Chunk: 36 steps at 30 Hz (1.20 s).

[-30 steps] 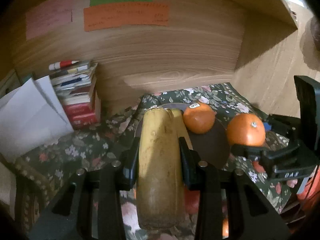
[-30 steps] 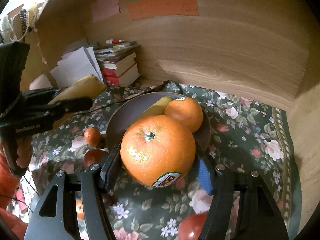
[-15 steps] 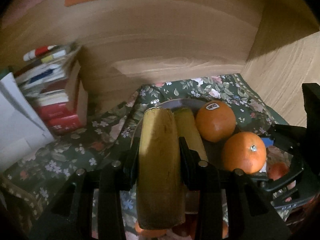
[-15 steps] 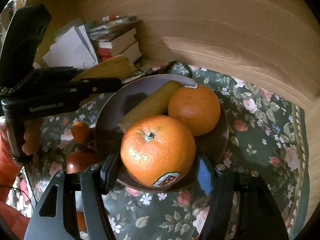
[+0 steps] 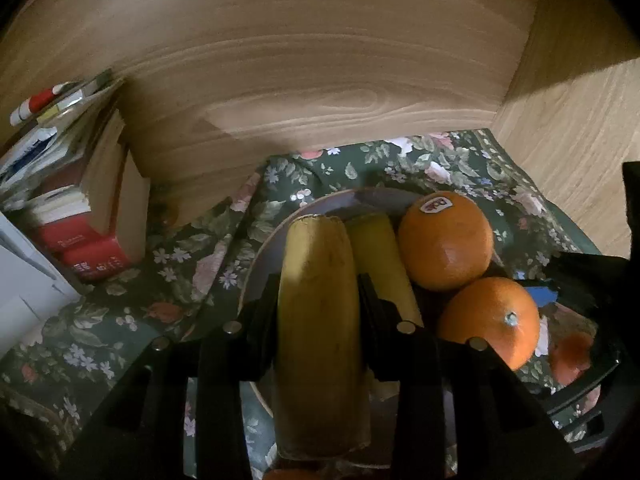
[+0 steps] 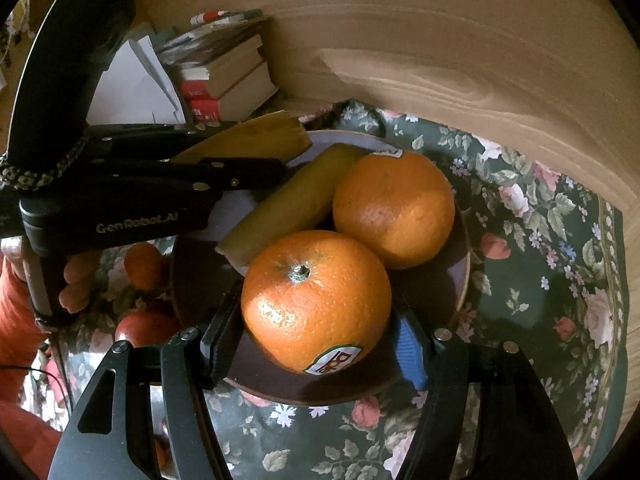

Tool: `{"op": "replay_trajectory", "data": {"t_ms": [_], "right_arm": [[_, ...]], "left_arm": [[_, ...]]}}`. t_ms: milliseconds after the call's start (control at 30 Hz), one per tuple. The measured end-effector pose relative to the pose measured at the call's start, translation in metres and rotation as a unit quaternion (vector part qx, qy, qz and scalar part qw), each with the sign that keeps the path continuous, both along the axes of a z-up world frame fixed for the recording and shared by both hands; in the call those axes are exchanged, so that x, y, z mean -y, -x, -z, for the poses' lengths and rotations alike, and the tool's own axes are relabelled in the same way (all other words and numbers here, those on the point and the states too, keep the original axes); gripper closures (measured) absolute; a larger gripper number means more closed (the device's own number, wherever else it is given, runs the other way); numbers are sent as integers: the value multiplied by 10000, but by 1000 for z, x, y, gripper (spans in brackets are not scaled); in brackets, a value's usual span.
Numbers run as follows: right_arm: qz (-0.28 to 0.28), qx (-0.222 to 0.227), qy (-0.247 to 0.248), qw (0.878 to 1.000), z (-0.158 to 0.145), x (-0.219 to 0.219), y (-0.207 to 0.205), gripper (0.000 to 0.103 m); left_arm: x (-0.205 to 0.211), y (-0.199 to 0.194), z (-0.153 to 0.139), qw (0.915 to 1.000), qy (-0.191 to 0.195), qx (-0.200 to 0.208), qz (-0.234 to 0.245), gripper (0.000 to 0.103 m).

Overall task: Organize fruits
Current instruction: 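Carry the banana onto the plate with the left while the right places the orange beside it, then grasp a red tomato with the left gripper while the right grasps another tomato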

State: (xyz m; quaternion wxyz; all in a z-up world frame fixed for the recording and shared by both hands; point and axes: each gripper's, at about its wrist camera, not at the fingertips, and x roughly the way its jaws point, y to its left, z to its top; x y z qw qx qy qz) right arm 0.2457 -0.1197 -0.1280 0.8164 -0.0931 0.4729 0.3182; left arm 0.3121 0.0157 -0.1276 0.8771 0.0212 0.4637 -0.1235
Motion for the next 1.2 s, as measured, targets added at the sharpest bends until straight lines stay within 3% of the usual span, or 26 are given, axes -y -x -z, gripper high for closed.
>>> {"op": "replay_trajectory", "data": {"t_ms": [100, 167, 267, 767, 967, 1200], "right_arm": [[-33, 57, 103, 9999, 0, -4, -1, 38], [6, 320, 81, 9995, -6, -4, 1, 37], [60, 510, -69, 9987, -17, 1, 2, 27], [498, 1214, -307, 9909, -54, 32, 32, 27], [752, 1328, -332, 9877, -56, 53, 50, 26], [1057, 1150, -385, 9870, -40, 78, 71, 26]], "left_arm": [[-3, 0, -6, 9999, 112, 86, -23, 66], [-4, 2, -12, 9998, 172, 125, -3, 63], [-6, 6, -20, 9996, 140, 250, -47, 58], [-34, 79, -61, 9945, 126, 940, -449, 34], [-36, 112, -56, 9936, -111, 993, -526, 29], [-33, 140, -41, 9951, -9, 807, -571, 20]]}}
